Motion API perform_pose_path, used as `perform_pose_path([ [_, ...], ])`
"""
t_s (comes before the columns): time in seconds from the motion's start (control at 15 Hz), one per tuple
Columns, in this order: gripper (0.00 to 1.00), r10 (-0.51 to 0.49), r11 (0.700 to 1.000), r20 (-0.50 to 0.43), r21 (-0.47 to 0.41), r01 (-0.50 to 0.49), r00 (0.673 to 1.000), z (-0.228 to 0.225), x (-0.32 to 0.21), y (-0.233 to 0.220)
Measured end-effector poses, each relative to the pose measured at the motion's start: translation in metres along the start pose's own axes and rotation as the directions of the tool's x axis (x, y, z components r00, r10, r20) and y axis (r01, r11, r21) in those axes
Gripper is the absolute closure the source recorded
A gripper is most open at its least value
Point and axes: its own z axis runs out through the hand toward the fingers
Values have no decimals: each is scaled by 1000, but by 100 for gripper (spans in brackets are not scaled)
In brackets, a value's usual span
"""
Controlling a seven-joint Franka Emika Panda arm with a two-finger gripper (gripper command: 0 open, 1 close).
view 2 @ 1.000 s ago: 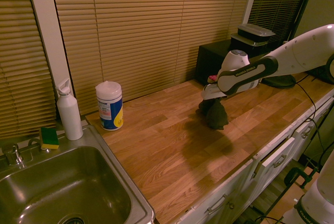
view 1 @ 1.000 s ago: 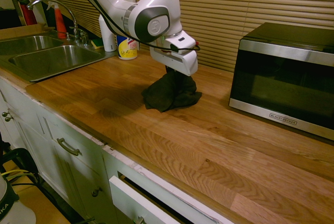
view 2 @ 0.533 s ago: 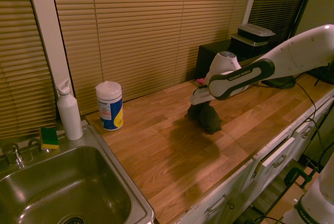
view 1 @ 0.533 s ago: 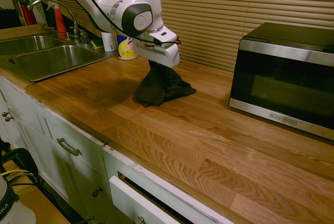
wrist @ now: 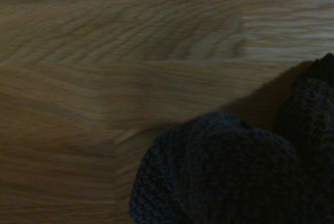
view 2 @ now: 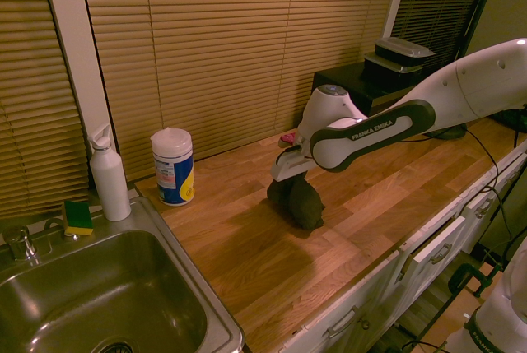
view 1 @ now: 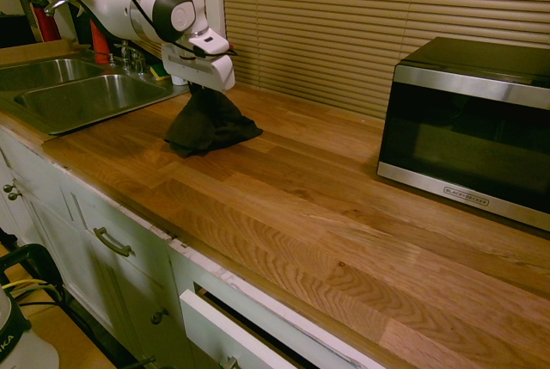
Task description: Clear the spill
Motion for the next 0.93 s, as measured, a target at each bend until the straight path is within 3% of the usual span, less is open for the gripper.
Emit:
perform_pose_path([
  [0.93, 100, -82, 996, -7, -25, 82, 997, 14, -81, -113],
])
